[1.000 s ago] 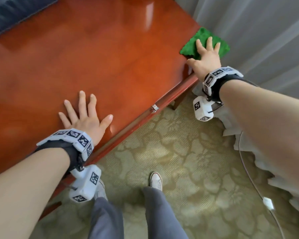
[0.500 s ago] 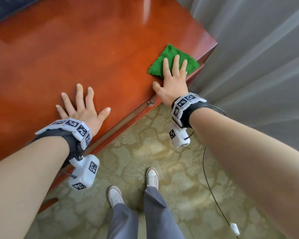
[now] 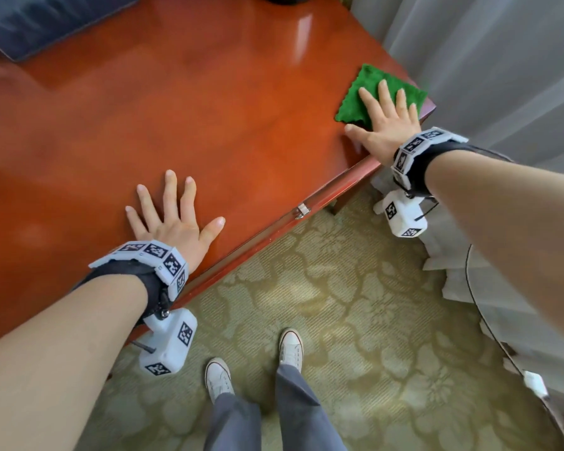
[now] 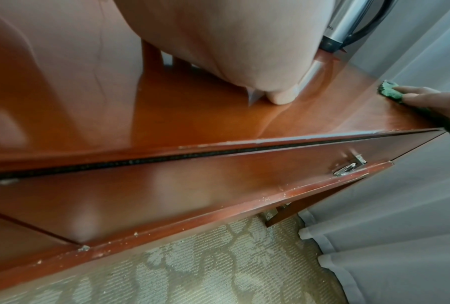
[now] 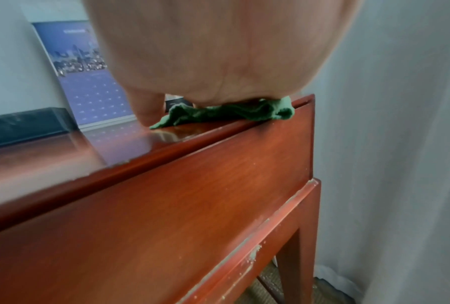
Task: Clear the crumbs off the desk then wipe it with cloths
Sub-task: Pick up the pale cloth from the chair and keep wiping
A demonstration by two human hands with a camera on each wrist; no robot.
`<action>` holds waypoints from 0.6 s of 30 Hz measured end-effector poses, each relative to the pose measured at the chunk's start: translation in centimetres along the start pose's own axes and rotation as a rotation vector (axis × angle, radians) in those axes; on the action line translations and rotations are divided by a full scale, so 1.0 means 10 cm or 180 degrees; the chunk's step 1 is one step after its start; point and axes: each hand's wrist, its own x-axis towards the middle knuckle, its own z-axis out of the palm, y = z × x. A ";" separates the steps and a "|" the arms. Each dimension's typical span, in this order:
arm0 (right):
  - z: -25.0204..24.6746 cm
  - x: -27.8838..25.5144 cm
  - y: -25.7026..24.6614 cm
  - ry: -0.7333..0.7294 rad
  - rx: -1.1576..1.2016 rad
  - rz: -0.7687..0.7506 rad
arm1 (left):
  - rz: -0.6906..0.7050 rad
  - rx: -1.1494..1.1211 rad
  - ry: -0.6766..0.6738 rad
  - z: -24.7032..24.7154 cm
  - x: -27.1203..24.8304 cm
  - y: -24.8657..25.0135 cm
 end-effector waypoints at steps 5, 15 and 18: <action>-0.12 -0.09 -0.14 -0.0031 -0.0266 0.0034 | 0.0044 -0.0054 -0.0369 -0.21 -0.02 -0.02; -0.75 -0.65 -2.22 -0.0487 -0.0242 -0.1303 | -0.0536 -0.0708 -0.0342 -1.18 -0.95 -1.58; -0.89 -1.01 -3.18 -0.0614 -0.0147 -0.1645 | -0.0986 -0.0733 -0.0239 -1.51 -1.39 -2.33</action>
